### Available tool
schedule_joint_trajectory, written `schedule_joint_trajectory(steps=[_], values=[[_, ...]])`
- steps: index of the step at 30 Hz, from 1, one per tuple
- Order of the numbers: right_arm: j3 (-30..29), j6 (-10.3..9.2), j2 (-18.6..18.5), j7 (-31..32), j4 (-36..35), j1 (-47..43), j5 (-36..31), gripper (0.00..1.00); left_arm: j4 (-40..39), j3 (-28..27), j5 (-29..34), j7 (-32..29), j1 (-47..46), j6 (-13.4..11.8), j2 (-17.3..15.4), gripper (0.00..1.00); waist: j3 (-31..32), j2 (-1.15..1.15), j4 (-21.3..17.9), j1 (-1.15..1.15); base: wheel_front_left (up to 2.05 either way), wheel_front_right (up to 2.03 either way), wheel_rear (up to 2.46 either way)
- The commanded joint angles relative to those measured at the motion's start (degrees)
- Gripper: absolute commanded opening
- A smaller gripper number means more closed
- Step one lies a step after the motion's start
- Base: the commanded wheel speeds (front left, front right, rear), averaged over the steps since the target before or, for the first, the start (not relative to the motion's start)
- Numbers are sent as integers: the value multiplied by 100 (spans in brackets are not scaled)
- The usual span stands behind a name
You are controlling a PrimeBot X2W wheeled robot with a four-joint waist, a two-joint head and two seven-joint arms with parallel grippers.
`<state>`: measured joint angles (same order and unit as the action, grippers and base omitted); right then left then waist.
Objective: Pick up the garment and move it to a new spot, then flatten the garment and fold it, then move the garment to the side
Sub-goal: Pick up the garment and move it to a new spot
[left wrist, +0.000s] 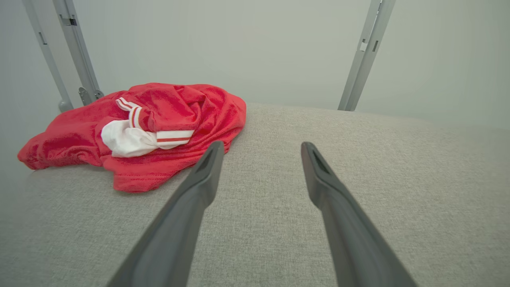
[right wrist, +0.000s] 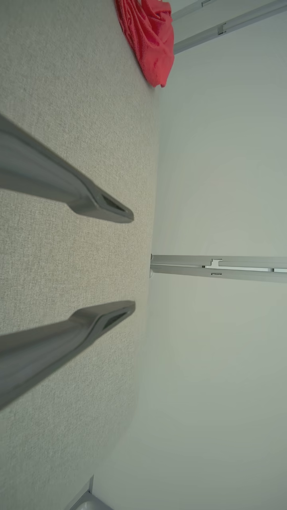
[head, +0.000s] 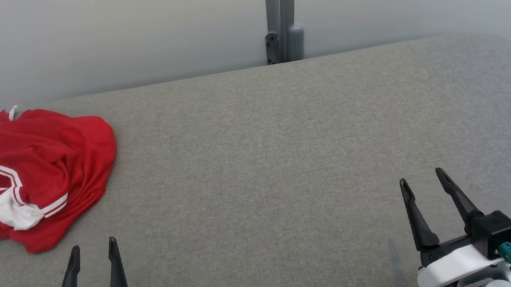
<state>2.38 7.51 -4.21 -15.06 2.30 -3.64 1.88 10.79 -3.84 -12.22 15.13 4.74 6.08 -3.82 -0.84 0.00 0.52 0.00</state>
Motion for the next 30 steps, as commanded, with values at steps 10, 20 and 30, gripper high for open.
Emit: schedule_joint_trajectory(steps=[10, 20, 30], values=[[218, -4, 13, -18, 75, -75, 16, 100, -58, -72, 111, 3, 72, 100, 74, 100, 138, 0, 1678, 0, 0, 0, 0], [600, -5, -252, -18, 23, 455, -29, 100, 479, 444, 60, 3, -812, 143, 88, 100, -560, 0, 2023, 0, 0, 0, 0], [675, -5, -869, -18, -160, 1337, -140, 100, 2234, 930, -431, -676, -3577, 147, -15, 100, -2350, 0, 1834, 0, 0, 0, 0]])
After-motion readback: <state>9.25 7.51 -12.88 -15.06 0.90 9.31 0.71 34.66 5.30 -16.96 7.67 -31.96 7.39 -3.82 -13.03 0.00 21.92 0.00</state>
